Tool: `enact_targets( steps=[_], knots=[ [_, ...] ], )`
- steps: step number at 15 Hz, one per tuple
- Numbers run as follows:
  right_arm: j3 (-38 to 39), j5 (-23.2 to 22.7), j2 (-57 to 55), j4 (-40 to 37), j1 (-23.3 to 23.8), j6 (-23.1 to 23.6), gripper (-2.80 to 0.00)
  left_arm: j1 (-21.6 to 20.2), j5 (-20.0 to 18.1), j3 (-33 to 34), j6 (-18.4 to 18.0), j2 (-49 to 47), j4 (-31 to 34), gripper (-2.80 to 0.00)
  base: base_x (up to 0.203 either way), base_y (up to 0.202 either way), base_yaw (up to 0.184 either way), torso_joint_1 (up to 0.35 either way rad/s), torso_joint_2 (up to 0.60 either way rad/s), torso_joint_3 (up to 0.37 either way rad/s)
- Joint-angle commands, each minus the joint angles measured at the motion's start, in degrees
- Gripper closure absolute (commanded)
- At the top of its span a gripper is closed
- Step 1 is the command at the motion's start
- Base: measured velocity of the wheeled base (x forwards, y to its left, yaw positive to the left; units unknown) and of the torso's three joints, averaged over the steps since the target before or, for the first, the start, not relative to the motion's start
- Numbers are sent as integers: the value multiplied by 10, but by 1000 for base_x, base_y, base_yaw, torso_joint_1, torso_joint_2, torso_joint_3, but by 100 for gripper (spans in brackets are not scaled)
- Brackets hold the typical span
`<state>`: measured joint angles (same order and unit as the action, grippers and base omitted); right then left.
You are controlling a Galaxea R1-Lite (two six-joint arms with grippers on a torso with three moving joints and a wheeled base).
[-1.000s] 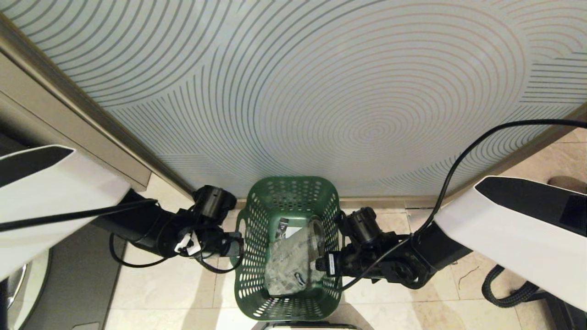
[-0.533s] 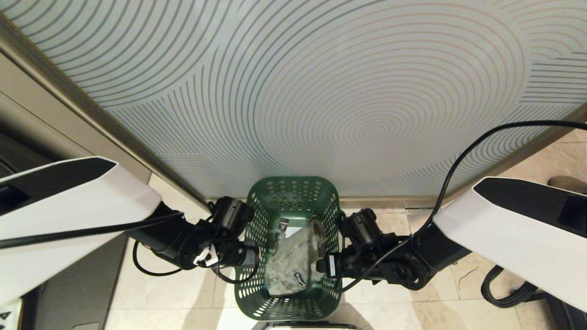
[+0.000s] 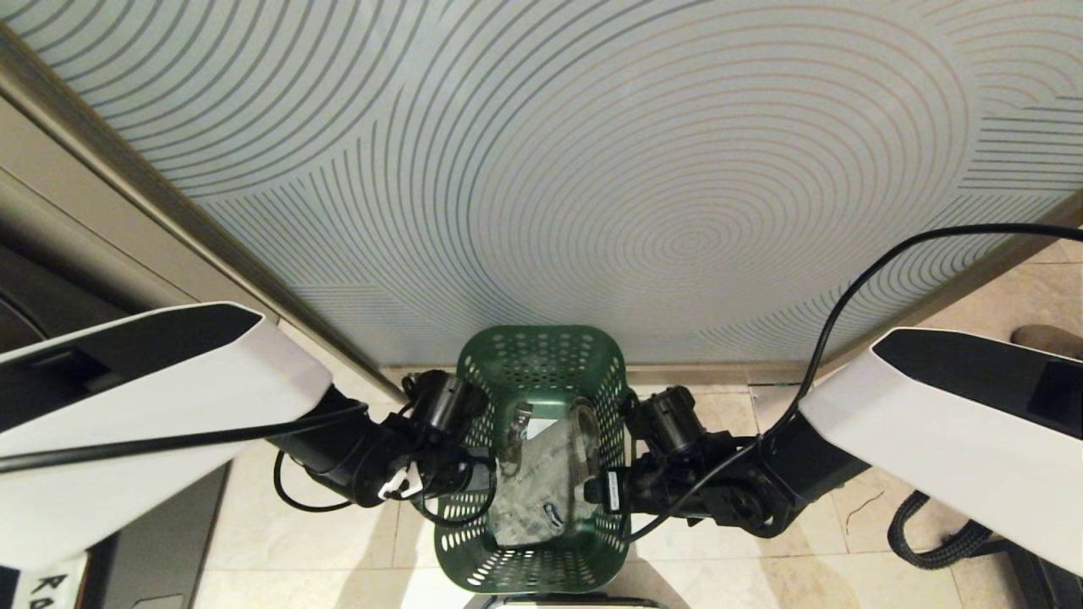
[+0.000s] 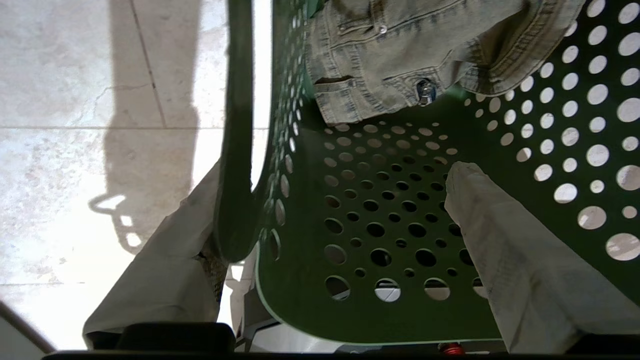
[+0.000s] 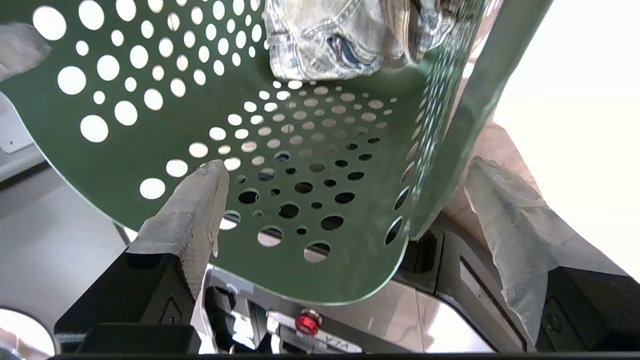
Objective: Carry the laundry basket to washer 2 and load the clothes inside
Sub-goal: Pick up the clothes basket and put it beside the washing machine
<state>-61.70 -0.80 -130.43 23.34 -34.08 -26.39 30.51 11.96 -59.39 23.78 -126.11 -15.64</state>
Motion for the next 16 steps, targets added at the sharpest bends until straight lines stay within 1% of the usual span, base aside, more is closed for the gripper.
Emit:
enact_targets(
  steps=[1, 7, 16],
  knots=[
    [3, 1, -1, 4, 0, -1, -280, 2, 2, -7, 1, -12, -4, -280, 0, 0, 0, 0, 0, 0],
    [6, 2, -1, 5, 0, -1, -280, 3, 5, -56, -1, -27, -4, -280, 0, 0, 0, 0, 0, 0],
    [4, 7, 0, 6, 0, -1, -280, 3, 2, -65, 1, -27, -2, -280, 0, 0, 0, 0, 0, 0]
  ],
)
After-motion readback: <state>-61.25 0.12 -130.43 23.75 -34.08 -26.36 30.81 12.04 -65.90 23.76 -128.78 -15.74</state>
